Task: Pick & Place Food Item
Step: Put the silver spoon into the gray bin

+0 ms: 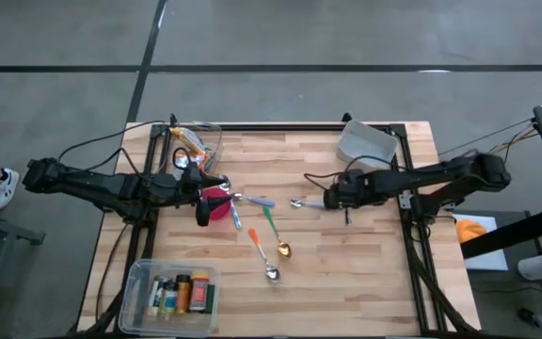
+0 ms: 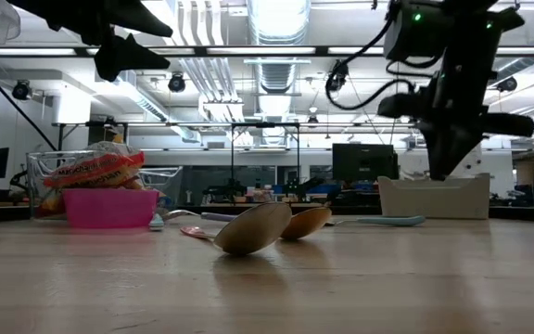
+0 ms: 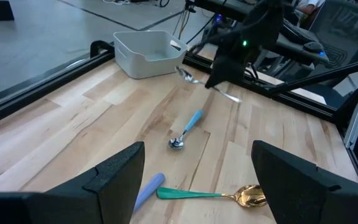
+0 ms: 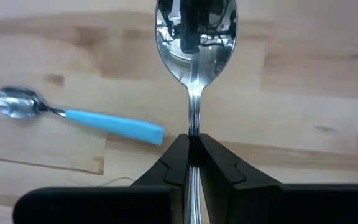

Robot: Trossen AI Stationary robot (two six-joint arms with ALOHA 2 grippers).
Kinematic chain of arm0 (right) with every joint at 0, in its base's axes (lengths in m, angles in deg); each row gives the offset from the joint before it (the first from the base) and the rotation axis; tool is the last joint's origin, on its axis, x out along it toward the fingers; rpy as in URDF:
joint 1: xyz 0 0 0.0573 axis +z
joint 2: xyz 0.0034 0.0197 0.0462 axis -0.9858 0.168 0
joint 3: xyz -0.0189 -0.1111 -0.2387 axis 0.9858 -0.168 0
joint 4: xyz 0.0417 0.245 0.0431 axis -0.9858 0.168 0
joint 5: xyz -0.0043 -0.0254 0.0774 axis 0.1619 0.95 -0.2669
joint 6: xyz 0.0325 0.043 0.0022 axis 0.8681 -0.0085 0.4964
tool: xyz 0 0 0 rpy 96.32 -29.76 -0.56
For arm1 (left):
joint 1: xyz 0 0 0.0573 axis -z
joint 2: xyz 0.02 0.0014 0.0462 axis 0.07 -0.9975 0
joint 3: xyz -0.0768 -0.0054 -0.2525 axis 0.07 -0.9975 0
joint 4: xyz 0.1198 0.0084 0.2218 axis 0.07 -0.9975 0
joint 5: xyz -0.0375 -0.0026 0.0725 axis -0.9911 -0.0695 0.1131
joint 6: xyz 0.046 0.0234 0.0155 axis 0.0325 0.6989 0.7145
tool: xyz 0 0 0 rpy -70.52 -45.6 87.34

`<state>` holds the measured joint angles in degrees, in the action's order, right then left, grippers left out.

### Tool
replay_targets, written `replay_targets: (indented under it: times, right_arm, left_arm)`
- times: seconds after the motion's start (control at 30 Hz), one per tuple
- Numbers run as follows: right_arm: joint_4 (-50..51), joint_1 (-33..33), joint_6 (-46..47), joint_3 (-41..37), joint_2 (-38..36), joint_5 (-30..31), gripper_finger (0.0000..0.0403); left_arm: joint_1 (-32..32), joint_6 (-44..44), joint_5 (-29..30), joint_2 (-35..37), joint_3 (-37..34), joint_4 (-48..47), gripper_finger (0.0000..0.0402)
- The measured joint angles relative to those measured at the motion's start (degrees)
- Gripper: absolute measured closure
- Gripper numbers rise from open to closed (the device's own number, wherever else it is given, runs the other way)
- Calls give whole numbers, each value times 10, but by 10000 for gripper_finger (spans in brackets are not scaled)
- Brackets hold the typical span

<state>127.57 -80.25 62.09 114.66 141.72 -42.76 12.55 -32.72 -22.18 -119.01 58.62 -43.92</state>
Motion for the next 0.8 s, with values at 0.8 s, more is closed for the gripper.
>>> replay_targets:
  times: [0.8]
  right_arm:
    - [94,-157,-195,7,-206,95,381]
  left_arm:
    - [0,0,0,0,0,-54,104]
